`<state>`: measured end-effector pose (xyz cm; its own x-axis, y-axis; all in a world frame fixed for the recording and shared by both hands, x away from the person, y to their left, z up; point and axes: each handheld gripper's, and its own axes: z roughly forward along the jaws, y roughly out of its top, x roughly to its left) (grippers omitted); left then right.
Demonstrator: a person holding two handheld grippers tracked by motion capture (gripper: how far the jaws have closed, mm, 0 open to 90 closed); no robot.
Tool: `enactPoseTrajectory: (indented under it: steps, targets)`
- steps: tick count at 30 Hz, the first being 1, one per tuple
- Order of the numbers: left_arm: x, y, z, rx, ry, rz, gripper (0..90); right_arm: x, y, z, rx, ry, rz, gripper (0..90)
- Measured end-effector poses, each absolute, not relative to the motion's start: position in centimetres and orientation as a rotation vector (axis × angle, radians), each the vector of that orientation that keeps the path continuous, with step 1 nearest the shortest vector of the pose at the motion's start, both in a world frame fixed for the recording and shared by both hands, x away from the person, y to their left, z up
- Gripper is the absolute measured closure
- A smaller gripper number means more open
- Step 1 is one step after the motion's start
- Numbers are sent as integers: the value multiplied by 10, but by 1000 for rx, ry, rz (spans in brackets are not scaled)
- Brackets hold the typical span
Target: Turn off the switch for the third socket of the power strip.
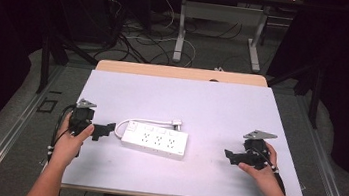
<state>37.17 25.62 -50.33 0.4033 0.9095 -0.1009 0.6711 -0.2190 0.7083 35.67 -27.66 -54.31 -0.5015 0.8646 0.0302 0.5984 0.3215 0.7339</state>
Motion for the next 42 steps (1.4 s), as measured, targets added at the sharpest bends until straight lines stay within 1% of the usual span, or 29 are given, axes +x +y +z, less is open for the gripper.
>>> enactPoseTrajectory:
  steps: [7,19,27,42]
  targets:
    - [370,267,-514,1944,1380,444,33,357,-277,-543,1304,2225,997,74]
    - [366,280,-527,1952,1413,452,38,357,-278,-543,1303,2227,996,74]
    - [365,284,-536,1958,1423,489,41,357,-279,-543,1307,2223,996,74]
    - [365,290,-548,1954,1446,487,48,357,-280,-544,1300,2225,995,74]
